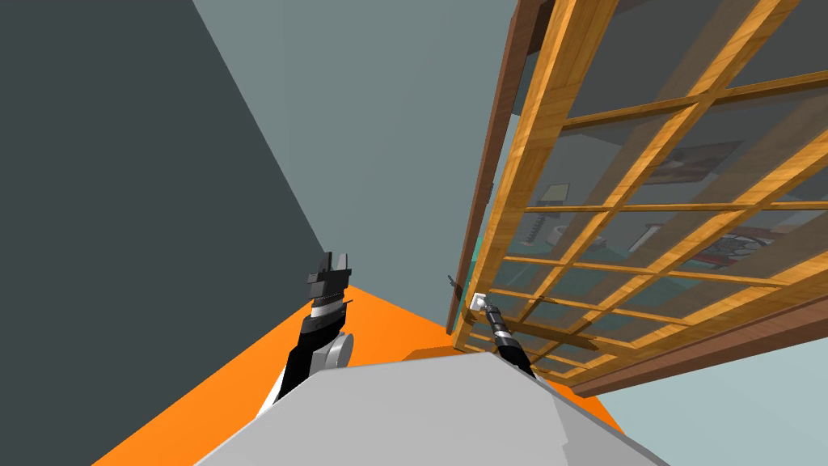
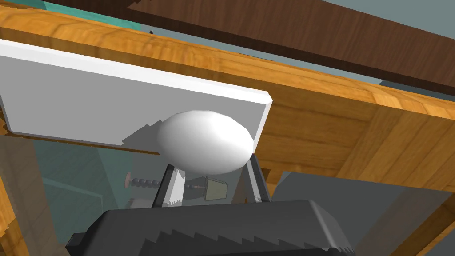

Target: Pull the door open

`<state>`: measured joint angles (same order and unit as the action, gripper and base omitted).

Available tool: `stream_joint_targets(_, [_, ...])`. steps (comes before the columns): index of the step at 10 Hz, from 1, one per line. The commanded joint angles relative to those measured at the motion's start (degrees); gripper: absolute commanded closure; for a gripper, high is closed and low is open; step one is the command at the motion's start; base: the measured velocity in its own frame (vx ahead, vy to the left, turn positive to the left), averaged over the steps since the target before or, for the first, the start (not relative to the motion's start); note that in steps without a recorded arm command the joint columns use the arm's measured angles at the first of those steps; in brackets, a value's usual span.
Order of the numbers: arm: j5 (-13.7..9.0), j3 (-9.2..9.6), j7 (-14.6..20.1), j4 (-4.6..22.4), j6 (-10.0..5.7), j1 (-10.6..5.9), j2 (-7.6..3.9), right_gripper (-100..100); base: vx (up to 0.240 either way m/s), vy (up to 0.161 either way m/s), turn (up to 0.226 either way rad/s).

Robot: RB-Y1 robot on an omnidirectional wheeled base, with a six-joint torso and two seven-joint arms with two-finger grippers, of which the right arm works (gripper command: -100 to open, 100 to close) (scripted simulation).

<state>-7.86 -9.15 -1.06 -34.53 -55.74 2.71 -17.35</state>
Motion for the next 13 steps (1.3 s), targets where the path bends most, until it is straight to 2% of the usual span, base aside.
stream_joint_targets(1, [-0.5, 0.81, 2.9, 0.3, -0.10, -0.36, 0.37, 100, -0.036, -0.014, 0.035])
stream_joint_targets(2, [-0.5, 0.81, 3.3, 0.3, -0.10, -0.36, 0.37, 100, -0.024, -0.011, 0.022])
stream_joint_targets(6, [-2.4, 1.94, 10.2, 0.3, 0.21, -0.78, 0.34, 100, -0.029, -0.015, 0.030])
stream_joint_targets(7, [-2.4, 1.94, 10.5, 0.3, 0.21, -0.78, 0.34, 100, -0.021, -0.008, 0.026])
stream_joint_targets(11, [-4.2, 3.07, 17.3, 0.4, 0.52, -1.20, 0.31, 100, -0.033, -0.014, 0.031])
stream_joint_targets(12, [-4.8, 2.81, 18.3, 2.6, -0.04, -2.03, 0.09, -100, -0.045, -0.029, 0.017])
stream_joint_targets(13, [-5.2, 2.94, 19.5, 2.6, 0.05, -2.14, 0.23, -100, -0.057, -0.016, 0.031])
